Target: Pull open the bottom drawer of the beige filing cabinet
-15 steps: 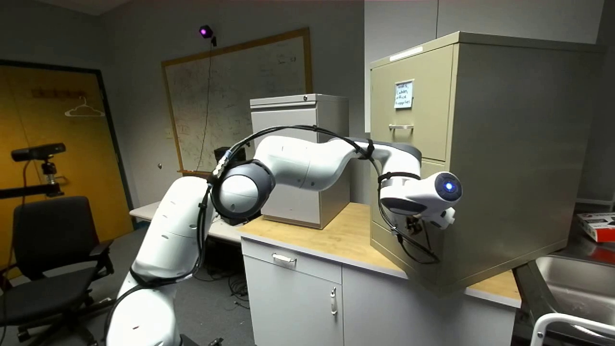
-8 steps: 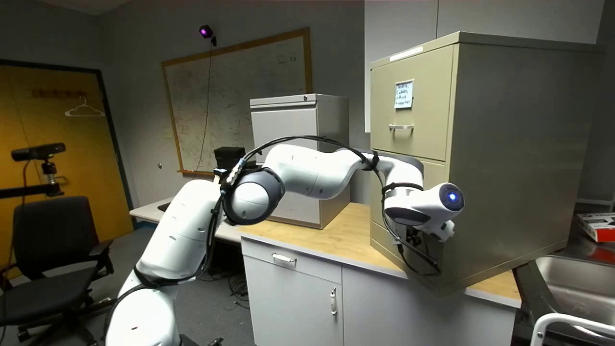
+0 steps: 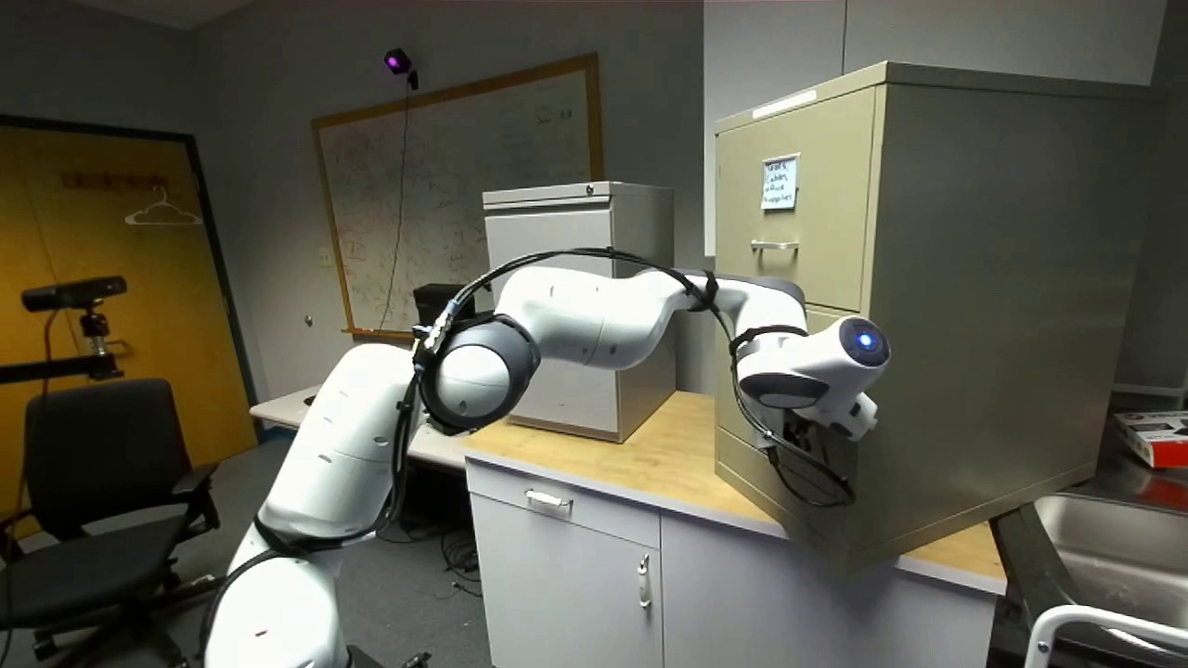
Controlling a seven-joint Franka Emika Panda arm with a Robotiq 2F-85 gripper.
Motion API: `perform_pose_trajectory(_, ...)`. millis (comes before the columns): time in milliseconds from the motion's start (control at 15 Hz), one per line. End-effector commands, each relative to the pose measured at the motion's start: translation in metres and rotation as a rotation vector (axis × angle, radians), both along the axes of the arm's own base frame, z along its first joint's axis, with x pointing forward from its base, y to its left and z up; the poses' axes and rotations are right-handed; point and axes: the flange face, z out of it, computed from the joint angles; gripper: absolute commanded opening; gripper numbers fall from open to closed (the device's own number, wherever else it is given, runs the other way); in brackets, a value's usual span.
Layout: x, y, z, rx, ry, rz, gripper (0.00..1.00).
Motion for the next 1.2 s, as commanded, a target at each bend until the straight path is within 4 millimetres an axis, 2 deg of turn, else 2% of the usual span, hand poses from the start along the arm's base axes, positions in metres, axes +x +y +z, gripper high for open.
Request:
perform_pose_trajectory(0,-0.014,0.019,0.057,-0.125,0.014,0.044,0.09)
perform_pose_trajectory(67,-0.017,0.022,0.070,-0.169,0.012,0.053,0.02)
perform_pose_trajectory(133,-0.022,0.022,0.079,-0.217,0.019,0.058,0.00)
perform_pose_trajectory(200,-0.027,0.024,0.088,-0.250,0.019,0.069,0.02)
perform_pose_trajectory(400,-0.033,0.029,0.094,-0.314,0.031,0.084,0.03)
perform_pose_trajectory(733,-0.053,0.044,0.125,-0.351,-0.093,0.163,0.00)
perform_pose_trajectory(800,-0.056,0.046,0.128,-0.360,-0.110,0.183,0.26)
perform_pose_trajectory(933,-0.060,0.048,0.126,-0.372,-0.094,0.200,0.32)
perform_pose_trajectory(1133,-0.065,0.048,0.103,-0.337,-0.076,0.201,0.54)
